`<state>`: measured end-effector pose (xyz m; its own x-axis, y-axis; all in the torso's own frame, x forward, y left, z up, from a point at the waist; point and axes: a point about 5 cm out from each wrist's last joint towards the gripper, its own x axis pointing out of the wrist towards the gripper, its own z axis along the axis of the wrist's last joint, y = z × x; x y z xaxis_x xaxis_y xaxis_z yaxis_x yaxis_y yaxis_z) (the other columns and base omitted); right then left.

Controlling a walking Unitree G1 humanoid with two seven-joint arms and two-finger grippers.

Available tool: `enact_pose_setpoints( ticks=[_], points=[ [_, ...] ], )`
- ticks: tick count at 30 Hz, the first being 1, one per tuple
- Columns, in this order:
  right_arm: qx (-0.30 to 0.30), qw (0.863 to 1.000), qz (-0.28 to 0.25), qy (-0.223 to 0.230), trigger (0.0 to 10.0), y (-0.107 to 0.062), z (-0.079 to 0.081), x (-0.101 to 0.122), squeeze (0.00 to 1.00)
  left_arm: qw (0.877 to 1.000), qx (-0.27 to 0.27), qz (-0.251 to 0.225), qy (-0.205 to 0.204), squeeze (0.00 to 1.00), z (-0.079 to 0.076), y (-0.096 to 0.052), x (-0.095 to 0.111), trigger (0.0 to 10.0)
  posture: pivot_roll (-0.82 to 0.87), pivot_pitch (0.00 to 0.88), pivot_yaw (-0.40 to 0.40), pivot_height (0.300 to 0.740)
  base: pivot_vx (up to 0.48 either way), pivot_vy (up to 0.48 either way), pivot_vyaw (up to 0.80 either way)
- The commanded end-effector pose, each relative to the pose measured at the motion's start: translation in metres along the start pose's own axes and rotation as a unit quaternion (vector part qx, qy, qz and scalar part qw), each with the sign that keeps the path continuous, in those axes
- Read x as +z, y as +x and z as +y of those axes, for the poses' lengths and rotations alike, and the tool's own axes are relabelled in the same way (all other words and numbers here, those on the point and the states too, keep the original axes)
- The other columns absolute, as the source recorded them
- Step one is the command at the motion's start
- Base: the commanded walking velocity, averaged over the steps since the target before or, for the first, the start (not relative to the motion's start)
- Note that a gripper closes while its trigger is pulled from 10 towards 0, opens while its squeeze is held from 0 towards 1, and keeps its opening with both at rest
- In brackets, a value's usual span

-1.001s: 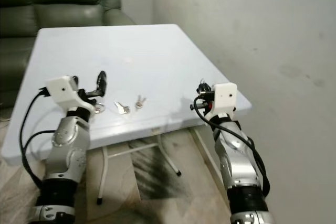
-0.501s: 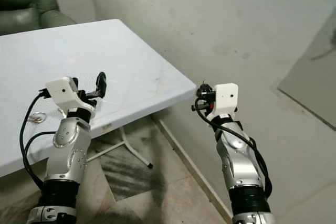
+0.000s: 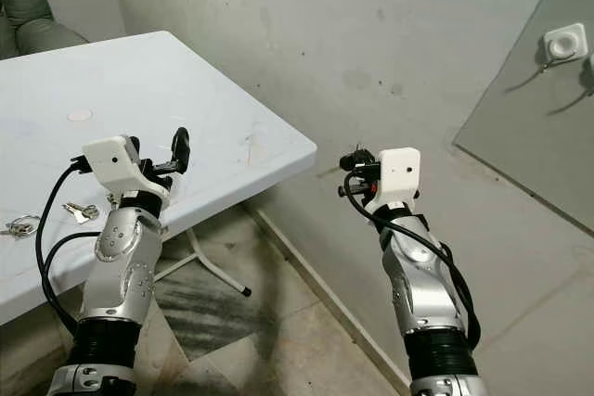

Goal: Hang keys on a hook

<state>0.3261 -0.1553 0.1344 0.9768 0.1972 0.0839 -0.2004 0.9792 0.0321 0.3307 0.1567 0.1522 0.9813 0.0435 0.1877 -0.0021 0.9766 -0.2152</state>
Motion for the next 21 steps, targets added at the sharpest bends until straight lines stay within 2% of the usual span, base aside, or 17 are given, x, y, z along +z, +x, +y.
enact_pose_setpoints(
  ticks=[1, 4, 6, 8, 11, 13, 21],
  points=[
    [-0.003, 1.0, -0.01, -0.003, 10.0, 0.0023, -0.0022, 0.0069, 0.0, 1.0, -0.019, -0.008, 0.011, 0.0, -0.0085, 0.0018, 0.0036, 10.0, -0.03, 0.0, -0.084, 0.74, 0.0, 0.0, -0.74],
    [-0.003, 1.0, -0.01, -0.003, 10.0, 0.0022, -0.0019, 0.0067, 0.0, 1.0, -0.025, -0.003, 0.011, 0.0, -0.0094, 0.0016, 0.0026, 10.0, -0.03, 0.0, -0.083, 0.74, 0.0, 0.0, -0.74],
    [-0.002, 1.0, -0.009, -0.003, 10.0, 0.0021, -0.0015, 0.0065, 0.0, 1.0, -0.023, 0.003, 0.017, 0.0, -0.009, 0.0014, 0.0008, 10.0, -0.03, 0.0, -0.083, 0.74, 0.0, -0.48, -0.74],
    [-0.002, 1.0, -0.009, -0.003, 10.0, 0.0019, -0.0012, 0.0061, 0.0, 1.0, -0.026, -0.002, 0.006, 0.0, -0.0109, 0.0012, 0.0014, 10.0, -0.03, 0.0, -0.082, 0.74, 0.0, -0.366, -0.74],
    [-0.001, 1.0, -0.009, -0.003, 10.0, 0.0019, -0.0008, 0.0059, 0.0, 1.0, -0.017, -0.001, -0.014, 0.0, -0.0104, 0.0016, 0.0011, 10.0, -0.03, 0.0, -0.082, 0.74, 0.0, 0.0, -0.74],
    [0.001, 1.0, -0.008, -0.003, 10.0, 0.0018, -0.0001, 0.0057, 0.0, 1.0, -0.016, -0.001, -0.001, 0.0, -0.0101, 0.0021, 0.0013, 10.0, -0.03, 0.0, -0.082, 0.74, 0.0, 0.0, -0.73],
    [0.005, 1.0, -0.007, -0.004, 10.0, 0.0013, 0.0013, 0.0048, 0.0, 1.0, -0.016, 0.003, -0.003, 0.0, -0.0102, 0.0019, -0.0001, 10.0, -0.03, 0.0, -0.083, 0.74, 0.0, 0.0, -0.74]
  ],
)
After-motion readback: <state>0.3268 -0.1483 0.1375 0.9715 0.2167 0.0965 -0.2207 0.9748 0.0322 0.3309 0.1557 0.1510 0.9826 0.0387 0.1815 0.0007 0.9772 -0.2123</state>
